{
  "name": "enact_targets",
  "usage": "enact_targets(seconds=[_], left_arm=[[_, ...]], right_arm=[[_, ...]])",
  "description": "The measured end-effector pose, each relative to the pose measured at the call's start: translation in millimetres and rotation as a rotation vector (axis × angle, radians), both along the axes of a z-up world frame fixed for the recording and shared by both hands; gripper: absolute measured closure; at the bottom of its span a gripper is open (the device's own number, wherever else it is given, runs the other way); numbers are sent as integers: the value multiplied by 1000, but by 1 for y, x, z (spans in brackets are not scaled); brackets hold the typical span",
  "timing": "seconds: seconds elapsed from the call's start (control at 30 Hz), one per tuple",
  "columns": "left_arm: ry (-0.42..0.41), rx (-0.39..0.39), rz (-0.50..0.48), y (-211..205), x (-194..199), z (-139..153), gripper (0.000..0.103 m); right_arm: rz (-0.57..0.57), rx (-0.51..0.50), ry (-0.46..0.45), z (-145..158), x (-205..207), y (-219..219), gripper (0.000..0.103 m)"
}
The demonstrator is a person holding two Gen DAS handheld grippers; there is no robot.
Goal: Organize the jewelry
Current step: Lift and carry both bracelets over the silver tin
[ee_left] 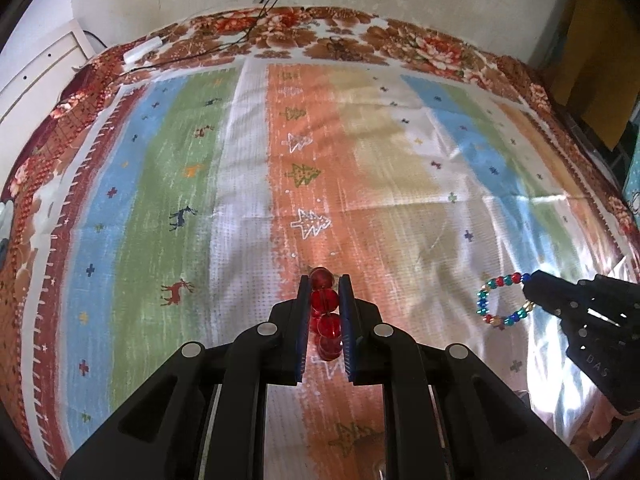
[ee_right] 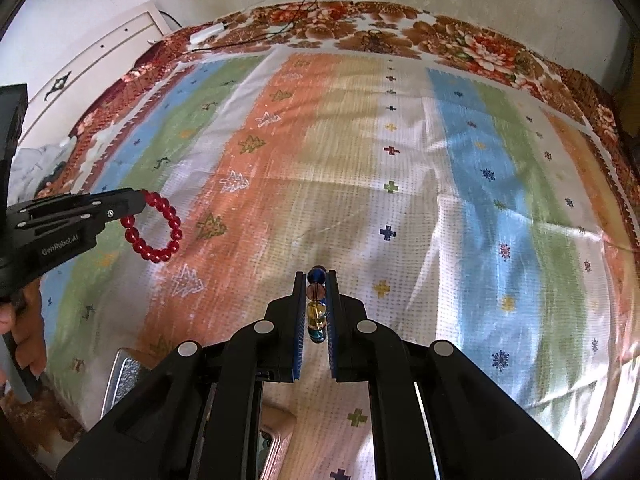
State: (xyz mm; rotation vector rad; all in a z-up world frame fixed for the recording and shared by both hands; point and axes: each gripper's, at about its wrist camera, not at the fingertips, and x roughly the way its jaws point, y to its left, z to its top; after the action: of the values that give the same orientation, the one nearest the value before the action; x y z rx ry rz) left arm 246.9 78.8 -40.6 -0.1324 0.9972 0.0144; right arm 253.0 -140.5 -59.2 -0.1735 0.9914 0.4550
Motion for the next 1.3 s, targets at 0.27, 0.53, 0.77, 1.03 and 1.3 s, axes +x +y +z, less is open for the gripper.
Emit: enact_targets(seconds=[0.27,0.53,0.77,1.03,1.3], left_arm=[[-61,18,-49,-13,-22,24,90],[-108,0,-80,-24,-46,42,90],[-138,-17,-113,-34,-73,53,90],[-154,-39,-131,-36,-103,57,90],[-154,-51,-131,-36,-125,55,90]], right_arm=[[-1,38,-36,18,-19,-7,93],[30,71,-65,35,-38,-9,93],[46,86,-66,37,-57,-12,93],[74,101,-78,42,-80,-13,93],[89,113,-73,41,-101,-16,93]])
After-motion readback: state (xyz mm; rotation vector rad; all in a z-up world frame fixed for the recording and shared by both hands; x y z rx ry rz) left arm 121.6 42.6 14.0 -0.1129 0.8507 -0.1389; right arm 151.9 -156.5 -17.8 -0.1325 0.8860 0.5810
